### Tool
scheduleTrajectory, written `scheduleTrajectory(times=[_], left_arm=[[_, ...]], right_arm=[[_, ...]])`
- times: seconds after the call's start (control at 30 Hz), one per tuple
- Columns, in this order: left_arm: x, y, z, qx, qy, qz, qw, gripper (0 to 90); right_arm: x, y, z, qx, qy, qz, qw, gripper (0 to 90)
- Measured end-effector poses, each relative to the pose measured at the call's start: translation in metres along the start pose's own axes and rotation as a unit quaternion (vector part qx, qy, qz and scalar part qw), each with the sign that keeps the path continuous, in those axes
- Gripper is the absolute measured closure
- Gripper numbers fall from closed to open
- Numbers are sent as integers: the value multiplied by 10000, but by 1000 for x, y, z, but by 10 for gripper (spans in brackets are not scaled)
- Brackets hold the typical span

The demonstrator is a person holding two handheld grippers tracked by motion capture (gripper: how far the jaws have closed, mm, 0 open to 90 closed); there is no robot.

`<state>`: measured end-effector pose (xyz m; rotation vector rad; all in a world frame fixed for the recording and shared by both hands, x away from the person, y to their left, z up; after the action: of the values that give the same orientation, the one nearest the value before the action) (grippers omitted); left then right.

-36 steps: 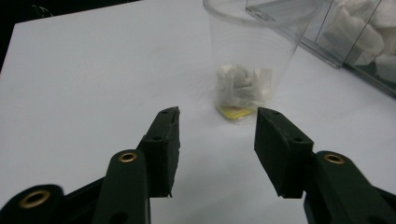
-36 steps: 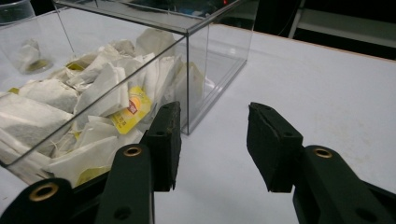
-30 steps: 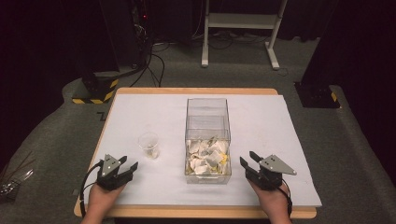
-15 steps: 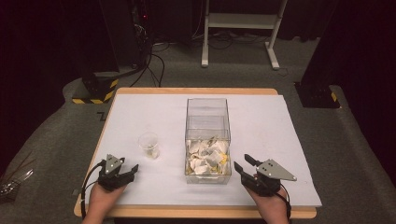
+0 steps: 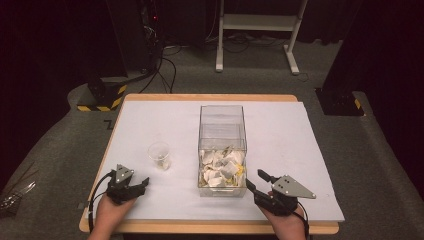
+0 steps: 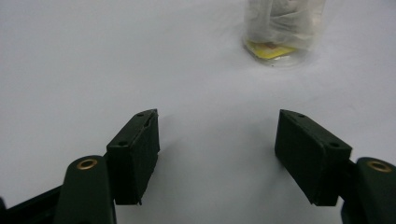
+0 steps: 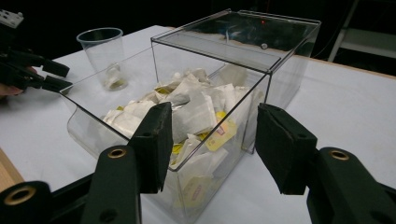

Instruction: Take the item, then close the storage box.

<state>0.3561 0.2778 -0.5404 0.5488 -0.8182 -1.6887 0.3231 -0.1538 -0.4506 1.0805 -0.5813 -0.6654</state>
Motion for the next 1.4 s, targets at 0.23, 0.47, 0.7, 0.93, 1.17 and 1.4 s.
scheduleTrajectory(times=[0.23,0.47,0.7,0.93,1.17,1.4], left_arm=[[-2,1,-1,-61,-104,114,9999,298],[-2,1,-2,-74,-117,121,9998,293],[-2,4,-5,-107,-173,117,9997,282],[-2,4,-5,-99,-185,103,9997,279],[-1,3,-4,-113,-183,104,9997,277],[-1,3,-4,-117,-192,103,9997,273]], right_arm=[[-4,-5,-5,-91,156,-15,9998,411],[-8,-9,-6,-166,246,5,9996,396],[-12,-18,-7,-326,279,37,9991,395],[-16,-24,-14,-487,317,87,9983,391],[-19,-31,-18,-601,363,156,9974,374],[-20,-36,-25,-707,402,183,9965,356]])
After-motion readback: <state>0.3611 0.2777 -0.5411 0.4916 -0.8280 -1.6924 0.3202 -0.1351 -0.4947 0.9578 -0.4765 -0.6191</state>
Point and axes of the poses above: each handheld gripper's, and its own axes: z roughly backward along the jaws, y roughly out of its top, x roughly to its right, the point moved 5 cm from there along -z, roughly forward along the jaws, and after that the axes turned 8 degrees about z, right-handed, at the moved point
